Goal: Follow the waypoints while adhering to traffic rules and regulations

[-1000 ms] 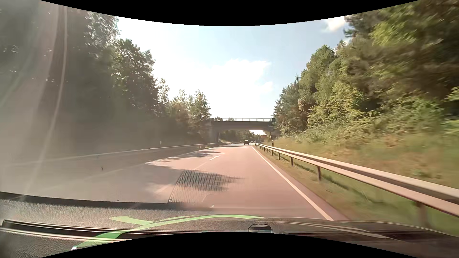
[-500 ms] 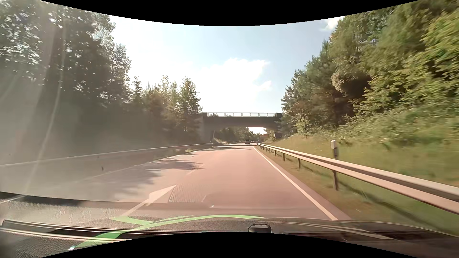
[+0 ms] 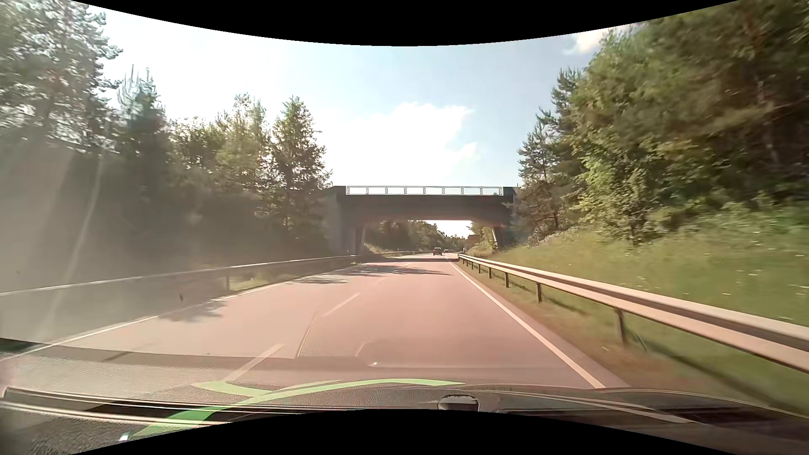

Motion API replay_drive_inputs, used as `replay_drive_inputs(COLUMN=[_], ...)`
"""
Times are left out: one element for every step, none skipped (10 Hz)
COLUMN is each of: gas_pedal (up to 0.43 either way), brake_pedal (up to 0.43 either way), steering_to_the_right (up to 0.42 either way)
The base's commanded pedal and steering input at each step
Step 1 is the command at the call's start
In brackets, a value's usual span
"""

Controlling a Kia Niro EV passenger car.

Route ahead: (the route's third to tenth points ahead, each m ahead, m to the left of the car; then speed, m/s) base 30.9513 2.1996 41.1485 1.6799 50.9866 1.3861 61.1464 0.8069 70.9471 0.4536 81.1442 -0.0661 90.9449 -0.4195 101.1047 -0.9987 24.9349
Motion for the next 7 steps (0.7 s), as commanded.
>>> replay_drive_inputs(gas_pedal=[0.000, 0.000, 0.000, 0.020, 0.067, 0.067, 0.079], brake_pedal=[0.000, 0.000, 0.000, 0.000, 0.000, 0.000, 0.000], steering_to_the_right=[0.003, 0.003, 0.003, 0.004, 0.004, 0.004, 0.004])
